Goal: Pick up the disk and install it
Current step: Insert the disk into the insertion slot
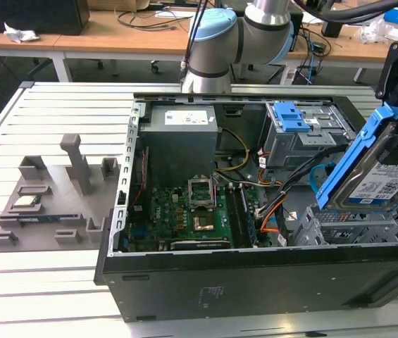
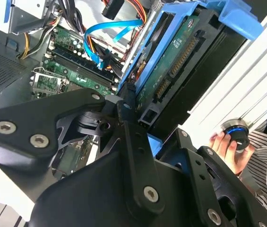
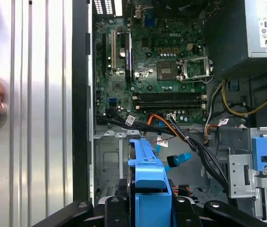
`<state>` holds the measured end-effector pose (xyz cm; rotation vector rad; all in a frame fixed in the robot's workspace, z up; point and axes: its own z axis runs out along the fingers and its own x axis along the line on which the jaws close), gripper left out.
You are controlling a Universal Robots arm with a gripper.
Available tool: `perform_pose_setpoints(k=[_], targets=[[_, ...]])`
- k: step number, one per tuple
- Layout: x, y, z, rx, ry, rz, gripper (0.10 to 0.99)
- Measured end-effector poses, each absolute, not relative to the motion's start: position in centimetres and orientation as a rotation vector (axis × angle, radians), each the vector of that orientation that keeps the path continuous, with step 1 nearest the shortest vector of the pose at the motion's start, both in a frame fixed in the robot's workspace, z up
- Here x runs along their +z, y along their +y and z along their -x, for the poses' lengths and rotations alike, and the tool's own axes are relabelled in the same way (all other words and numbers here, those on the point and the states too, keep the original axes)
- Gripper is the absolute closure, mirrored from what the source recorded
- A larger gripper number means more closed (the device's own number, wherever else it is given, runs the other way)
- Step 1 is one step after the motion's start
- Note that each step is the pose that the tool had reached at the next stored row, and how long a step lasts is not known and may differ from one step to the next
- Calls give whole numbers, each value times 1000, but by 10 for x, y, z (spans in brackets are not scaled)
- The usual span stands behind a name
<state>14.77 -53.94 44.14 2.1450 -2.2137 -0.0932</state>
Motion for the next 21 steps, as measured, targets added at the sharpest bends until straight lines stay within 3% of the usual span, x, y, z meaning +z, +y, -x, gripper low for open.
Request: perform_pose_setpoints(k=[21], targets=[[399,-545,-142,-94,-2221,-2138,722]])
